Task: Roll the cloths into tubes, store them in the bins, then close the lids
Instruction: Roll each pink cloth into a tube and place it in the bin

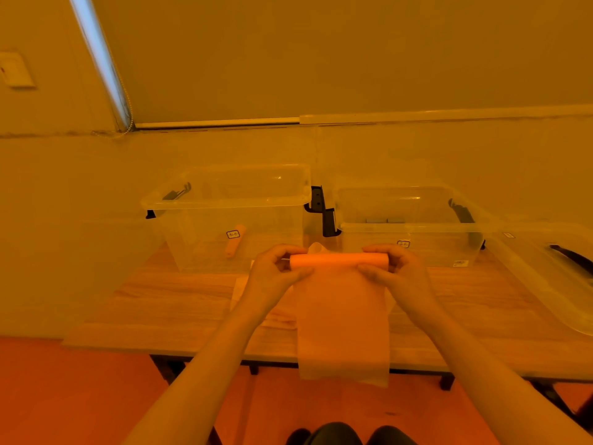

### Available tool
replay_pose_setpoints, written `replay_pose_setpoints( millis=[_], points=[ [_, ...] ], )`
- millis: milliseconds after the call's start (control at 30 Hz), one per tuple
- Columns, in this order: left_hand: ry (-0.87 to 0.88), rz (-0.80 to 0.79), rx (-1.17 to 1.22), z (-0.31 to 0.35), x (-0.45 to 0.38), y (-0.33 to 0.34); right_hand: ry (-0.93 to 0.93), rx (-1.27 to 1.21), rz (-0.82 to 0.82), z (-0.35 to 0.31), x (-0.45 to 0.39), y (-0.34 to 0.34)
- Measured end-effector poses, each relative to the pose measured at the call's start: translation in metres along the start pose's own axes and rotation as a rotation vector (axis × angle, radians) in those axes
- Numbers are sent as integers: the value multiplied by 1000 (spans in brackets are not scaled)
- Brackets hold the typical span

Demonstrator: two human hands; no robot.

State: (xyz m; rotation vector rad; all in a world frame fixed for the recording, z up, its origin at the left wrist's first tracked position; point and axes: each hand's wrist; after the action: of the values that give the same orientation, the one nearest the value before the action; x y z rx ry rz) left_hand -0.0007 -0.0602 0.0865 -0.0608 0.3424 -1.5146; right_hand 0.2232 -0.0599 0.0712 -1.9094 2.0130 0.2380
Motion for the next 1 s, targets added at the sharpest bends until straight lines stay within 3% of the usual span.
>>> replay_pose_setpoints(
  millis=[1000],
  points=[
    [-16,18,8,-1,-3,0,-40,1,19,-2,1,-2]
  ],
)
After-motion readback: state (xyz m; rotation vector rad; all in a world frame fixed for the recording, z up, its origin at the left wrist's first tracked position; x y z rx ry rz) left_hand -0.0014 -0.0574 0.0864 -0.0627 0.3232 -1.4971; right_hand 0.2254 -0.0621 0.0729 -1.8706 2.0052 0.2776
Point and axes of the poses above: each hand's wrist, its own x-axis away from the middle knuckle, its own y-axis out of the palm, z = x × y, and after that the axes turned 6 degrees about -y, right-handed
